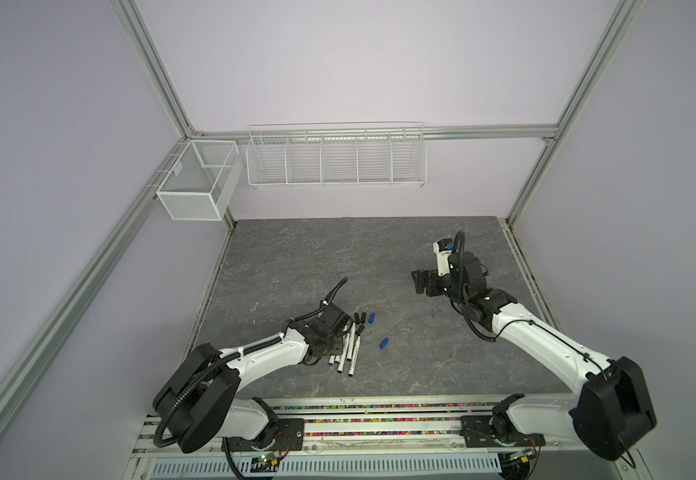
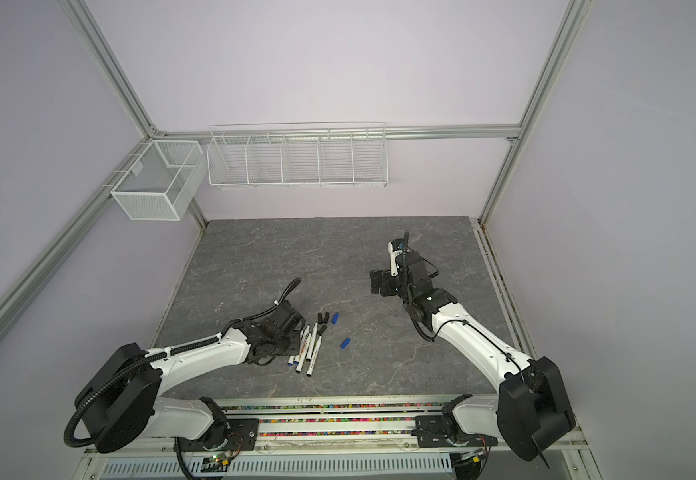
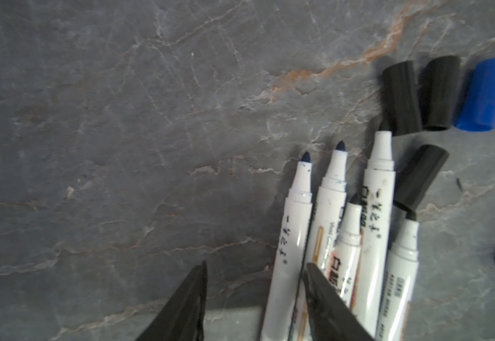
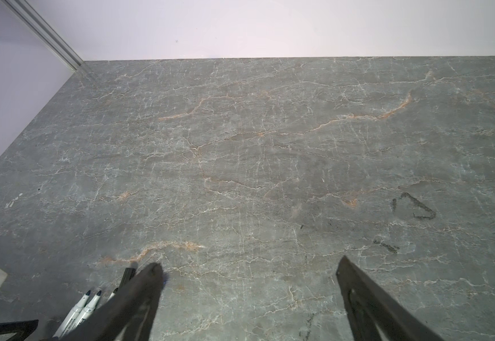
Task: Insert the pens into the pen caps
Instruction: 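Lower the left gripper onto a blue-tipped white marker and grasp it, then lift the white marker upright with the left gripper while the right gripper approaches it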
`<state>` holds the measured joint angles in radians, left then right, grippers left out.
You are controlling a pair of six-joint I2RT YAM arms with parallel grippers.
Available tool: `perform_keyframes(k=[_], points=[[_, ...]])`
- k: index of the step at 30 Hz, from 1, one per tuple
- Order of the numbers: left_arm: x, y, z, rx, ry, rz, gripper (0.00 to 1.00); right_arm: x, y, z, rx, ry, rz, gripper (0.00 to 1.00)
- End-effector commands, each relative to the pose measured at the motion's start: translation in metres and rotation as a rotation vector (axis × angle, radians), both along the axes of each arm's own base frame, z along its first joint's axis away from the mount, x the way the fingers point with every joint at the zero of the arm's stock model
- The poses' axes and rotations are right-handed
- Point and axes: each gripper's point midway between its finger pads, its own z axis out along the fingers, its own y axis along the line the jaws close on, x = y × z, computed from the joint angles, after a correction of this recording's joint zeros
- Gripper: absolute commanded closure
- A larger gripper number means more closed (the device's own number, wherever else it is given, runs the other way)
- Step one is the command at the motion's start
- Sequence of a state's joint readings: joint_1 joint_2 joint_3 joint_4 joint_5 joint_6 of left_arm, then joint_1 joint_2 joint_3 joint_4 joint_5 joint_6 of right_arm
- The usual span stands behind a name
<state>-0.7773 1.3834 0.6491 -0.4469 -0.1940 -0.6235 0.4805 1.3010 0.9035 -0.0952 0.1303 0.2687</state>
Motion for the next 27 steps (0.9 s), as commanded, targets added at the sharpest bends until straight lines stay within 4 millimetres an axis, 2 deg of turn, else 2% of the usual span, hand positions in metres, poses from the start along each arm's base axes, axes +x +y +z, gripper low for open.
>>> perform_keyframes(k=[1, 6, 11, 14, 17, 20, 23, 26, 27], points=[[0.000, 0.006, -0.003, 0.033, 0.017, 0.029, 0.49, 0.000, 0.004, 0.006, -0.009, -0.007, 0.018, 0.04], [-0.010, 0.009, -0.015, 0.050, 0.065, 0.023, 0.58, -0.001, 0.004, 0.007, -0.006, -0.006, 0.015, 0.03], [-0.012, 0.006, -0.020, 0.040, 0.091, 0.025, 0.80, -0.001, 0.003, 0.009, -0.002, -0.009, 0.003, 0.03], [-0.002, 0.003, -0.008, 0.042, 0.059, 0.044, 0.92, -0.001, 0.000, 0.012, 0.001, -0.016, -0.010, 0.03], [0.017, 0.000, 0.022, 0.046, -0.011, 0.041, 1.00, -0.001, 0.002, 0.019, 0.013, -0.021, -0.004, 0.03], [0.042, -0.014, 0.071, -0.039, -0.131, 0.013, 1.00, -0.002, 0.013, 0.026, 0.041, -0.010, 0.044, 0.03], [0.063, -0.050, 0.126, -0.246, -0.282, -0.090, 1.00, -0.006, 0.031, 0.031, 0.089, 0.017, 0.136, 0.02], [0.075, -0.086, 0.170, -0.436, -0.429, -0.198, 1.00, -0.016, 0.061, 0.041, 0.167, 0.042, 0.291, 0.01], [0.077, -0.092, 0.178, -0.477, -0.455, -0.205, 1.00, -0.020, 0.069, 0.045, 0.189, 0.048, 0.334, 0.01]])
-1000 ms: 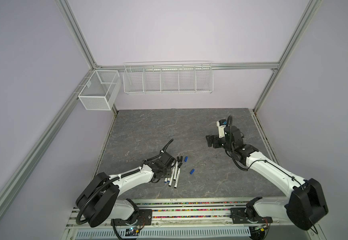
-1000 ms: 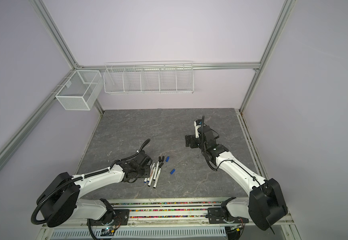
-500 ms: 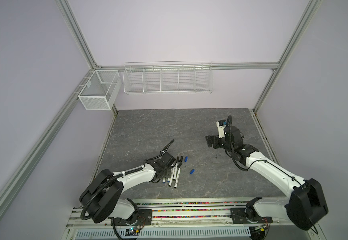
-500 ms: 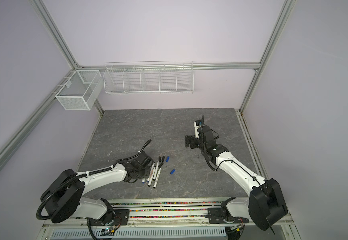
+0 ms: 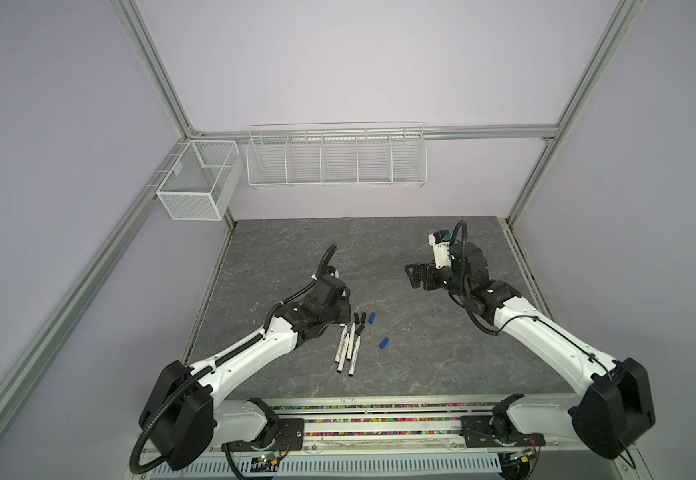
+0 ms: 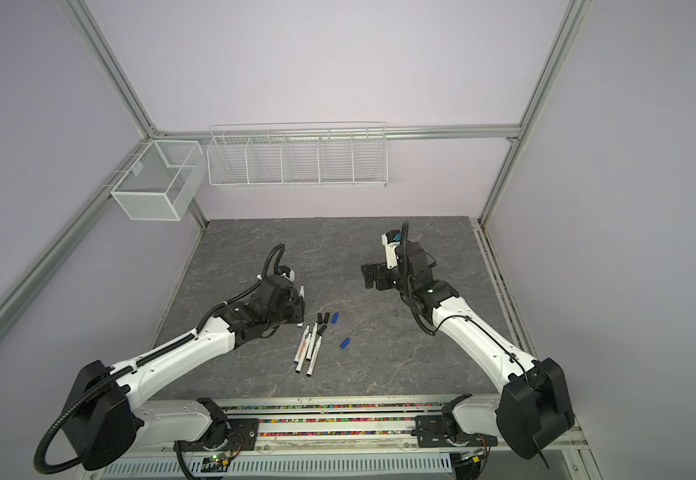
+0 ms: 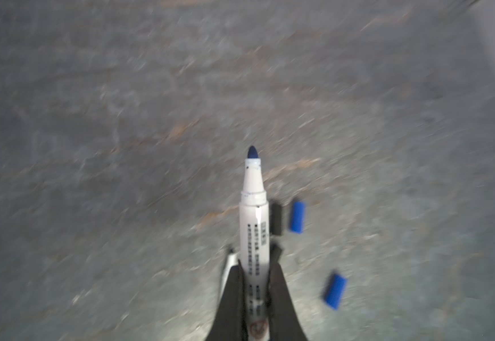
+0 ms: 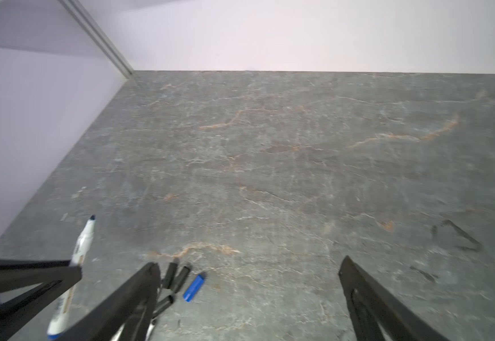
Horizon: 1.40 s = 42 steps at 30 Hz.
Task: Insert the pens into the pen caps
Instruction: 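Lift the white marker upright with the left gripper while the right gripper approaches it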
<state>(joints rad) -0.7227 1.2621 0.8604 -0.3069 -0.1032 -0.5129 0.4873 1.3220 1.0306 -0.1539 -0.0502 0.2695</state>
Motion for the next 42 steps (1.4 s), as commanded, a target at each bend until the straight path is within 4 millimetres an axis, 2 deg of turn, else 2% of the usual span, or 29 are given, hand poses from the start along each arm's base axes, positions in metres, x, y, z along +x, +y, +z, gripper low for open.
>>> perform_keyframes(k=[1, 4, 8, 11, 19, 25, 30, 31, 32, 34, 39, 42], points=[[0.015, -0.042, 0.051, -0.192, -0.167, -0.127, 1.00, -0.020, 0.043, 0.010, 0.104, 0.051, 0.220, 0.01], [0.018, -0.064, 0.066, -0.273, -0.216, -0.183, 1.00, -0.030, 0.066, 0.019, 0.174, 0.067, 0.318, 0.01], [0.013, -0.084, 0.070, -0.273, -0.265, -0.229, 1.00, -0.037, 0.088, 0.020, 0.256, 0.120, 0.389, 0.16], [0.009, -0.093, 0.068, -0.263, -0.284, -0.245, 1.00, -0.037, 0.098, 0.016, 0.278, 0.149, 0.407, 0.23], [0.006, -0.093, 0.072, -0.254, -0.307, -0.252, 1.00, -0.031, 0.107, 0.011, 0.288, 0.171, 0.427, 0.65], [0.005, -0.094, 0.072, -0.253, -0.310, -0.262, 1.00, -0.031, 0.110, 0.011, 0.309, 0.182, 0.432, 0.84], [0.008, -0.096, 0.072, -0.247, -0.299, -0.255, 1.00, -0.031, 0.111, 0.017, 0.343, 0.186, 0.434, 0.89], [0.009, -0.096, 0.070, -0.241, -0.292, -0.251, 0.78, -0.032, 0.111, 0.019, 0.351, 0.187, 0.436, 0.90], [0.010, -0.096, 0.068, -0.236, -0.290, -0.249, 0.62, -0.032, 0.111, 0.023, 0.360, 0.184, 0.440, 0.90], [0.011, -0.098, 0.066, -0.232, -0.286, -0.252, 0.53, -0.032, 0.109, 0.026, 0.370, 0.184, 0.441, 0.91], [0.012, -0.105, 0.065, -0.230, -0.278, -0.277, 0.52, -0.034, 0.107, 0.033, 0.383, 0.175, 0.449, 0.92], [0.013, -0.108, 0.069, -0.236, -0.283, -0.286, 0.61, -0.034, 0.104, 0.033, 0.378, 0.176, 0.440, 0.92]])
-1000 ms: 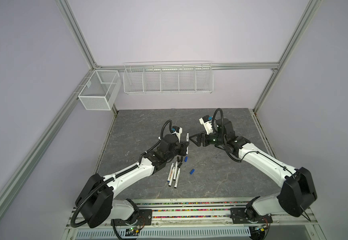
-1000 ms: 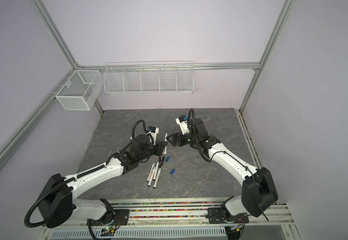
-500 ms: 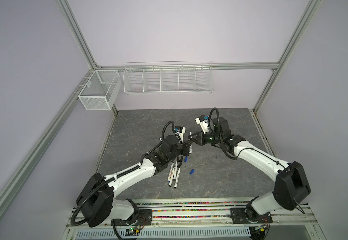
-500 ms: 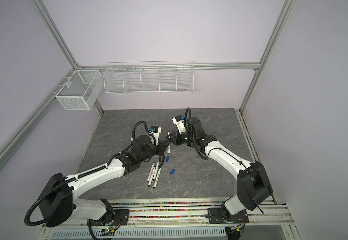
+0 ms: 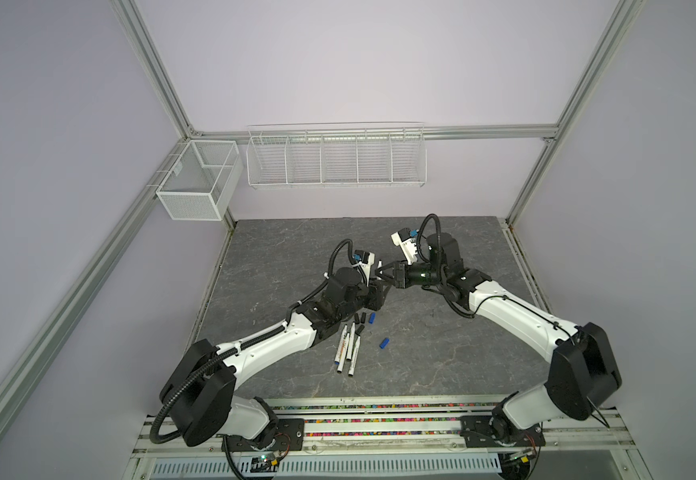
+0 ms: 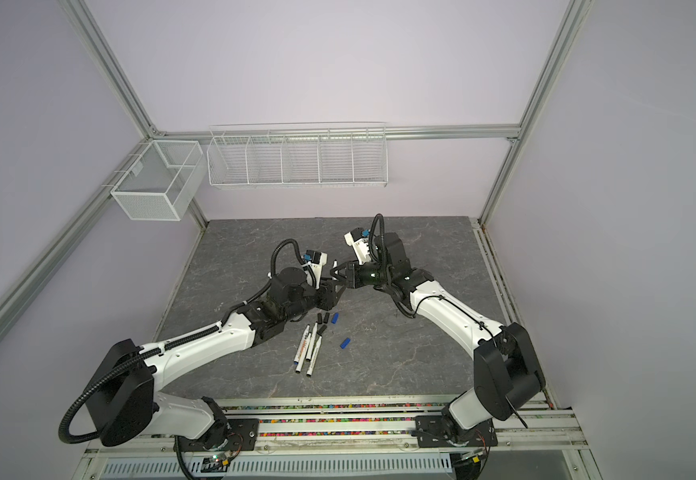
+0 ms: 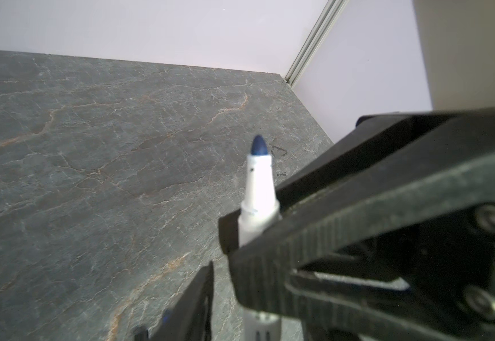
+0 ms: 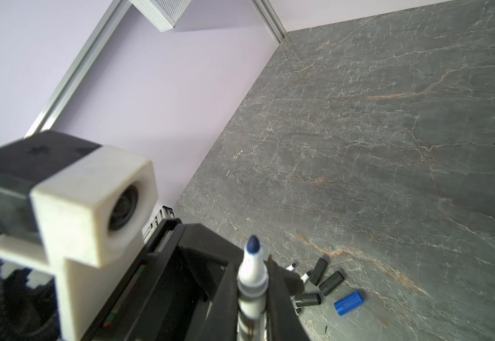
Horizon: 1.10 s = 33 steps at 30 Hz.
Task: Insert the pens into the pen caps
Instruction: 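Lift the white marker upright with the left gripper while the right gripper approaches it, then move the right gripper down over the blue caps beside the markers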
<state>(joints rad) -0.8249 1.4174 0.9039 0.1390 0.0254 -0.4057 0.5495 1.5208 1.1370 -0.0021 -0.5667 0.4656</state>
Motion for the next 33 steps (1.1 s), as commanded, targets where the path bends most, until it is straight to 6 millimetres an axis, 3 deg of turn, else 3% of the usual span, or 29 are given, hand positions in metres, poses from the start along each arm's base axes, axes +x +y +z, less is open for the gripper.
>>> perform_keyframes(k=[1, 8, 16, 26, 28, 30, 33], points=[[0.002, -0.009, 0.019, -0.028, -0.030, -0.024, 0.62, -0.001, -0.003, 0.021, 0.036, -0.034, 0.001, 0.92], [0.000, -0.011, 0.015, -0.012, -0.016, -0.042, 0.68, 0.002, -0.009, 0.021, 0.041, -0.033, -0.015, 0.92], [0.004, -0.018, 0.008, -0.002, -0.002, -0.050, 0.67, 0.001, -0.008, 0.027, 0.059, -0.039, -0.006, 0.91], [0.008, -0.013, 0.017, -0.027, -0.011, -0.035, 1.00, 0.005, -0.015, 0.021, 0.039, -0.032, -0.035, 0.90], [0.011, -0.006, 0.017, -0.047, -0.002, -0.012, 1.00, 0.007, -0.017, 0.018, 0.025, -0.030, -0.046, 0.76], [0.019, 0.008, 0.014, -0.082, 0.020, 0.050, 1.00, 0.006, -0.021, 0.013, -0.007, -0.028, -0.056, 0.47], [0.036, 0.041, 0.004, -0.111, 0.056, 0.219, 1.00, 0.005, -0.033, -0.005, -0.118, -0.039, -0.095, 0.32]])
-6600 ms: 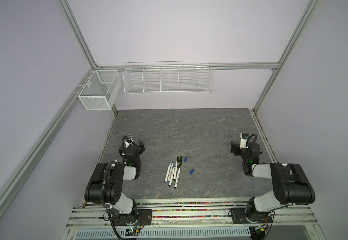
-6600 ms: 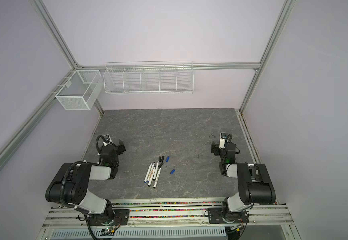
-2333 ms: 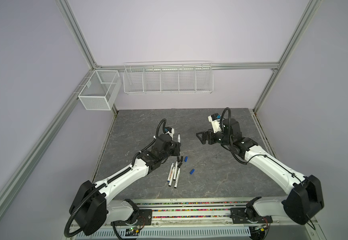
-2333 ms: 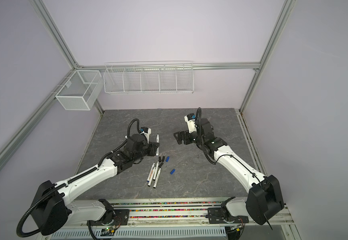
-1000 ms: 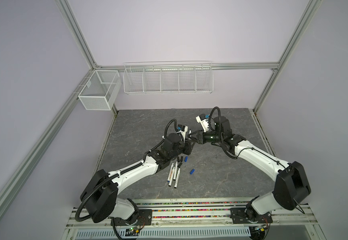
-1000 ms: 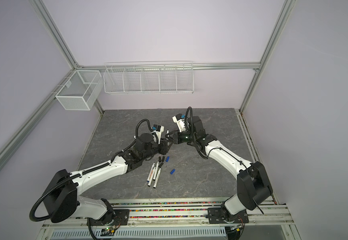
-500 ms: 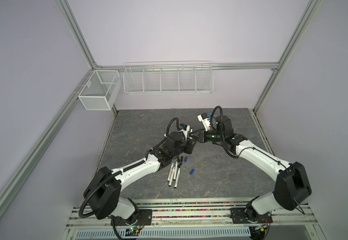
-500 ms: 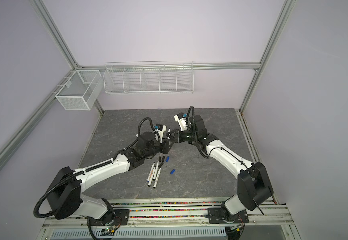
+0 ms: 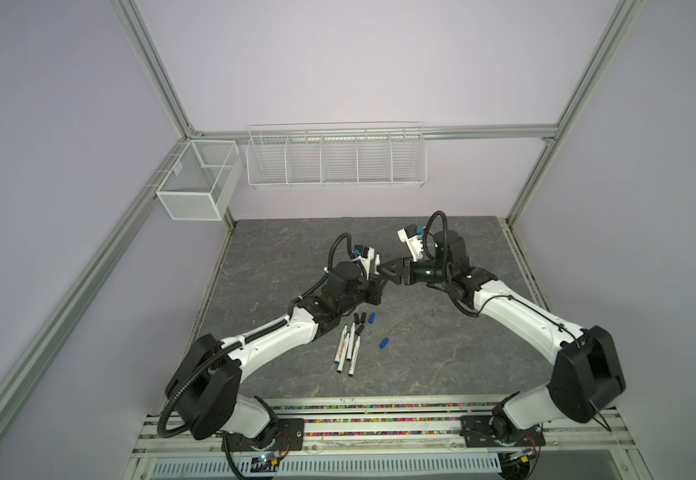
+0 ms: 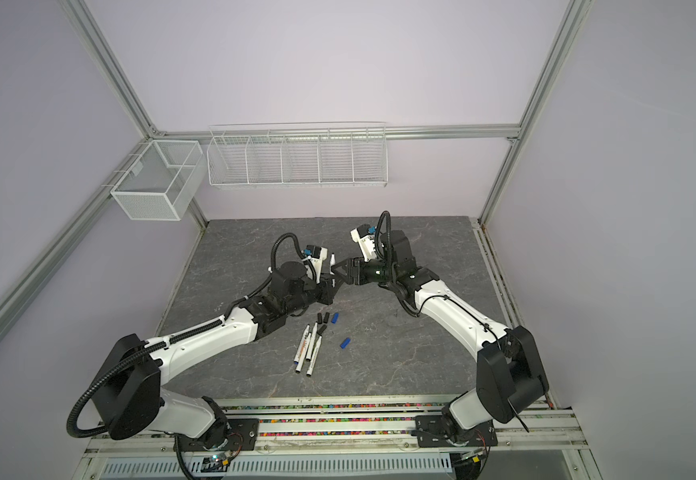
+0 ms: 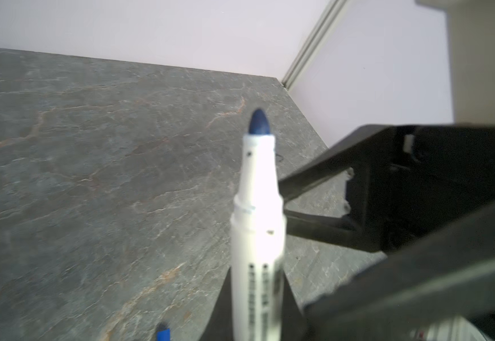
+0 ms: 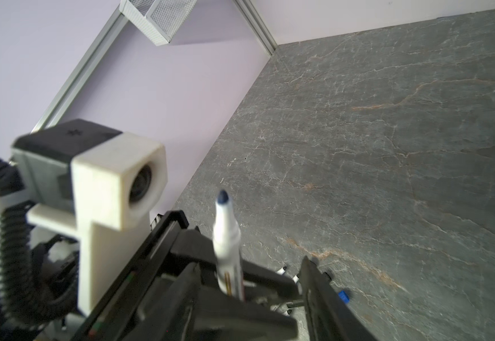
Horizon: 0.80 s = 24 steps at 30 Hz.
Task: Insert the pens into the pen caps
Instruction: 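Move the right gripper down over the blue caps beside the markers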
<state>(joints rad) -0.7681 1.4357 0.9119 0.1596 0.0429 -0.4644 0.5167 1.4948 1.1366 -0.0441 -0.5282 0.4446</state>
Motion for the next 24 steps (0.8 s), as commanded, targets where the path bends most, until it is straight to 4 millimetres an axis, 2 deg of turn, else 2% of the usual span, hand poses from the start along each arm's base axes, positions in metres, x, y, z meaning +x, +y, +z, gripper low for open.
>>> perform_keyframes(k=[1, 3, 6, 9, 12, 14, 19, 22, 24], points=[[0.022, 0.044, -0.002, -0.060, 0.036, 0.234, 1.00, -0.006, -0.021, -0.014, -0.140, -0.028, -0.053, 0.30], [0.029, 0.073, -0.012, -0.040, 0.058, 0.367, 1.00, -0.015, -0.033, -0.036, -0.260, -0.014, -0.056, 0.29], [0.032, 0.103, -0.020, 0.003, 0.063, 0.506, 1.00, -0.037, -0.042, -0.078, -0.443, 0.047, 0.005, 0.29], [0.031, 0.116, -0.024, 0.029, 0.061, 0.561, 1.00, -0.071, -0.044, -0.123, -0.614, 0.145, 0.131, 0.29], [0.031, 0.121, -0.023, 0.036, 0.056, 0.581, 1.00, -0.107, -0.042, -0.163, -0.758, 0.225, 0.281, 0.29], [0.031, 0.123, -0.024, 0.049, 0.055, 0.589, 1.00, -0.125, -0.042, -0.183, -0.825, 0.271, 0.344, 0.31], [0.030, 0.126, -0.024, 0.061, 0.056, 0.595, 1.00, -0.131, -0.037, -0.195, -0.866, 0.332, 0.407, 0.29], [0.028, 0.129, -0.022, 0.073, 0.053, 0.601, 1.00, -0.144, -0.028, -0.208, -0.840, 0.432, 0.481, 0.29], [0.027, 0.133, -0.021, 0.085, 0.049, 0.610, 1.00, -0.144, -0.023, -0.215, -0.835, 0.448, 0.498, 0.29]])
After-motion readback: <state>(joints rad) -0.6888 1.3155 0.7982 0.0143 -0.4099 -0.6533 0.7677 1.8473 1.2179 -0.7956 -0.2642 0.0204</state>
